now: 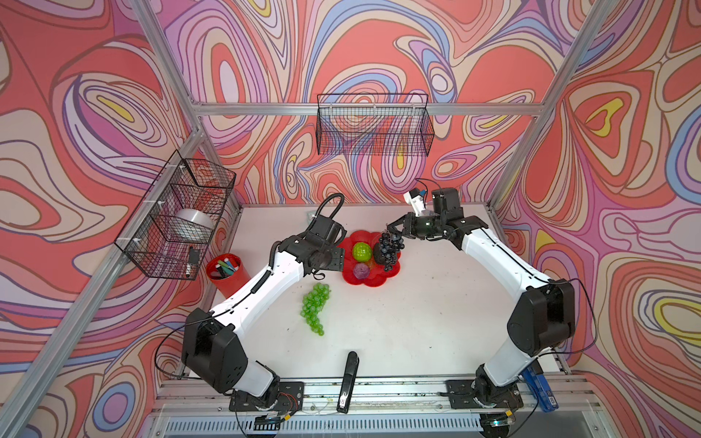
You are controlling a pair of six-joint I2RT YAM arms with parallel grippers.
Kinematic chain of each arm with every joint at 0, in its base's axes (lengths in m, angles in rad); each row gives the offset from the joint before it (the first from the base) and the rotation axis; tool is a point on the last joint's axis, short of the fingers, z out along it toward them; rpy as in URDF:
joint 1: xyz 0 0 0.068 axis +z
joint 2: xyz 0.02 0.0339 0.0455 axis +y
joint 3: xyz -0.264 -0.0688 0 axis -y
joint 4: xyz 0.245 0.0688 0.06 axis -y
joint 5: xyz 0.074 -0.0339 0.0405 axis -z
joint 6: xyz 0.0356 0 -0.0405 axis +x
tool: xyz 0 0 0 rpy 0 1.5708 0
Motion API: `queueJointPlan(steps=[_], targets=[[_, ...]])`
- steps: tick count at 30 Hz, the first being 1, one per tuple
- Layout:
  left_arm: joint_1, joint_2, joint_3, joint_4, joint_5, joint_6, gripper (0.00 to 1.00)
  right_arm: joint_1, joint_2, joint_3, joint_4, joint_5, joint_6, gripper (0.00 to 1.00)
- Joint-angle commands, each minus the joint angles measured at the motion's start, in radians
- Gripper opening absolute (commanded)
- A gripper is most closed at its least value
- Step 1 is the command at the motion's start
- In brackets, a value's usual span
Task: Arrange fruit in a fruit bowl
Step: Place the fruit in the fruit bowl.
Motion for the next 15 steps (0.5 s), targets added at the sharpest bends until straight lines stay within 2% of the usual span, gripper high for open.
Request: queueJointPlan(steps=[1,15], targets=[[0.008,-0.029,-0.016,-0.020,-0.011,-0.016,0.73,0.007,0.031,-0.027,0.072,-0.022,0.019,0.00],[0.008,-0.068,-0.061,-0.019,0.006,-0.029,0.73,0.084,0.103,-0.108,0.231,-0.026,0.137,0.00]])
